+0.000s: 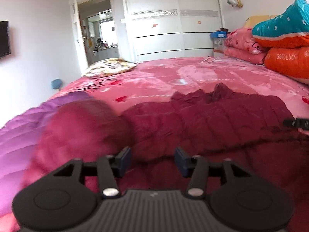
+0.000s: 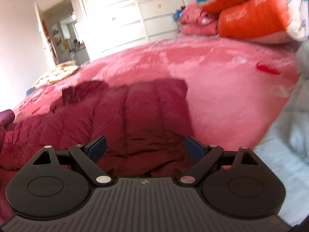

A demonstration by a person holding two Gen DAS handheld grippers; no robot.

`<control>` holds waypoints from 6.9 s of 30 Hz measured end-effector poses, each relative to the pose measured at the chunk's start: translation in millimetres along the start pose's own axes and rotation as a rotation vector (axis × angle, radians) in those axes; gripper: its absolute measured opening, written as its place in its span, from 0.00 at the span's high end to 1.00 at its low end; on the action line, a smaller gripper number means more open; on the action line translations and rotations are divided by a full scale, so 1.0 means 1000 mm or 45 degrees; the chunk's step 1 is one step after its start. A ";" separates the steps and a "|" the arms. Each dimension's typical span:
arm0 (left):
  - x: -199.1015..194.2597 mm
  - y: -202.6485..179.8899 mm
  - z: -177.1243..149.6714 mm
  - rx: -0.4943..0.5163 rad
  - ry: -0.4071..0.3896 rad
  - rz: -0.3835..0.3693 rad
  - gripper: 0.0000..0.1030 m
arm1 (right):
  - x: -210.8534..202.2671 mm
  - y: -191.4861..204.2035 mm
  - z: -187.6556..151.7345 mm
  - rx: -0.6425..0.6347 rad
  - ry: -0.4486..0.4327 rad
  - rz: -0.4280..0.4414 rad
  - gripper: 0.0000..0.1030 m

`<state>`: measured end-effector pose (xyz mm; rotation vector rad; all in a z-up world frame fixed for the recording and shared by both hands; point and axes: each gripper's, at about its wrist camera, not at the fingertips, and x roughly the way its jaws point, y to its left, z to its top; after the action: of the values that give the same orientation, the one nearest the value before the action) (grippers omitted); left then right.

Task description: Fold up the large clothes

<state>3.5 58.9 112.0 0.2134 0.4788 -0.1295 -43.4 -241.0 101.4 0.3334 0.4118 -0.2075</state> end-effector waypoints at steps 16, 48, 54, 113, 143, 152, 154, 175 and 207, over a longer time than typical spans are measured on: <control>-0.073 0.146 -0.057 -0.224 0.082 0.348 0.34 | -0.109 0.060 -0.028 -0.198 0.023 0.100 0.00; 0.005 0.178 -0.099 -0.323 0.280 0.166 0.38 | -0.151 0.202 -0.106 -0.759 0.165 0.255 0.00; 0.008 0.173 -0.089 -0.255 0.288 0.106 0.69 | -0.143 0.245 -0.112 -0.851 0.163 0.358 0.00; 0.008 0.235 -0.062 -1.017 0.121 -0.831 0.85 | -0.094 0.413 -0.215 -1.441 -0.210 0.683 0.00; 0.007 0.215 -0.057 -0.890 0.098 -1.048 0.66 | -0.071 0.374 -0.125 -0.600 0.005 0.574 0.70; 0.010 0.199 -0.056 -0.760 0.105 -0.975 0.62 | -0.065 0.327 -0.043 -0.518 -0.200 0.372 0.71; 0.010 0.191 -0.055 -0.699 0.112 -0.942 0.62 | -0.062 0.302 -0.020 -0.490 -0.237 0.323 0.71; 0.024 0.134 -0.070 -0.435 0.229 -0.873 0.56 | 0.077 0.134 0.023 -0.329 0.093 -0.027 0.20; 0.000 0.106 -0.034 -0.414 0.136 -0.798 0.49 | 0.047 0.105 -0.021 0.085 0.040 0.015 0.00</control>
<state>6.7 169.5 100.6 -0.2573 0.6539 -0.6493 18.4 -142.8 92.1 0.4051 0.4347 -0.2053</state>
